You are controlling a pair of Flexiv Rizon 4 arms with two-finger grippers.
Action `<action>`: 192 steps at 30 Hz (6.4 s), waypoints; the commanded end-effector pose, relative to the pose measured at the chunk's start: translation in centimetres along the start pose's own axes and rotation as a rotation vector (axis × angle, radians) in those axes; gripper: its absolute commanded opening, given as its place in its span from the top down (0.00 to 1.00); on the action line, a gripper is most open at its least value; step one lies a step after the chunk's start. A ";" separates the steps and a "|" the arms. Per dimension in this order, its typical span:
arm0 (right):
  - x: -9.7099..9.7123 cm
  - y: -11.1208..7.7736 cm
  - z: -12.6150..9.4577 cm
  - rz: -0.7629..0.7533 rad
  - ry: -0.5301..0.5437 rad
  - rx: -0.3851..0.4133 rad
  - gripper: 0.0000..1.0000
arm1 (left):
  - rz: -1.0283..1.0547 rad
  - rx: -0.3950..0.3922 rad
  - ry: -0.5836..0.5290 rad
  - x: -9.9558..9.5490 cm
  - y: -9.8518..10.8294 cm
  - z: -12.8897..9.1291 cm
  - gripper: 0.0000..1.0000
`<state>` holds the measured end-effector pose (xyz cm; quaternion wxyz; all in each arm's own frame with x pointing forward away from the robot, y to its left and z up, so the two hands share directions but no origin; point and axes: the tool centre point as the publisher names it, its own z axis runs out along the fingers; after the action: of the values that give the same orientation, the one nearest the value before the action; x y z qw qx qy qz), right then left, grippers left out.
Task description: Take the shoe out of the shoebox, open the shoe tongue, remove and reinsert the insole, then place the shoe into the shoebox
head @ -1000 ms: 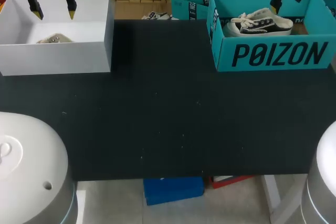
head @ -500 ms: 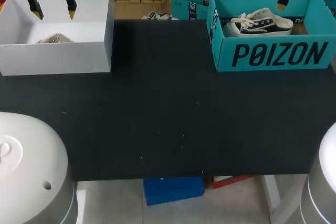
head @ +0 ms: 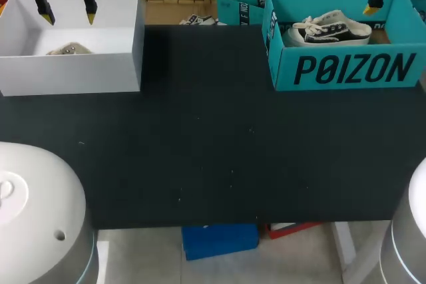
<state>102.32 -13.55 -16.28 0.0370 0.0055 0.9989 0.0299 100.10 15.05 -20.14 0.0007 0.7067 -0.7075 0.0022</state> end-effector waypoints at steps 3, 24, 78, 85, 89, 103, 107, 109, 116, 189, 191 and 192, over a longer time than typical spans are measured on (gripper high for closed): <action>-1.5 -0.9 0.3 -0.189 0.029 0.030 0.00 | 0.000 -0.002 -0.002 0.0 0.0 -0.1 0.00; -7.2 0.3 4.6 -0.106 0.003 0.103 0.00 | 0.000 -0.002 -0.002 0.0 0.0 -0.1 0.00; -13.9 -2.5 17.8 -0.065 0.054 0.060 0.55 | 0.000 -0.002 -0.002 0.0 0.0 -0.1 0.00; -13.4 -2.7 18.7 -0.053 0.064 0.049 0.55 | 0.000 -0.002 -0.002 0.0 0.0 -0.1 0.00; -13.2 -2.7 19.0 -0.046 0.065 0.046 0.56 | 0.000 -0.002 -0.002 0.0 0.0 -0.1 0.00; -11.9 -2.7 21.4 -0.028 0.087 0.032 0.56 | 0.000 -0.002 -0.002 0.0 0.0 -0.1 0.00; -11.8 -2.9 22.3 -0.024 0.093 0.029 0.55 | 0.000 -0.002 -0.002 0.0 0.0 -0.1 0.00; -11.8 -3.0 22.6 -0.022 0.095 0.029 0.55 | 0.000 -0.002 -0.002 0.0 0.0 -0.1 0.00; -12.5 -3.3 23.5 -0.023 0.094 0.030 0.56 | 0.000 -0.002 -0.002 0.0 0.0 -0.1 0.00; -0.1 4.0 -2.4 0.037 -0.176 0.243 1.00 | 0.000 -0.002 -0.002 0.0 0.0 -0.1 0.00; 1.1 5.4 -2.9 0.043 -0.191 0.243 1.00 | 0.000 -0.002 -0.002 0.0 0.0 -0.1 0.00; 1.7 6.2 -3.0 0.049 -0.195 0.245 1.00 | 0.000 -0.002 -0.002 0.0 0.0 -0.1 0.00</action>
<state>105.15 -9.54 -16.05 0.0481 0.0403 0.9949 -0.0791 100.10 15.05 -20.13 0.0006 0.7065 -0.7077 0.0023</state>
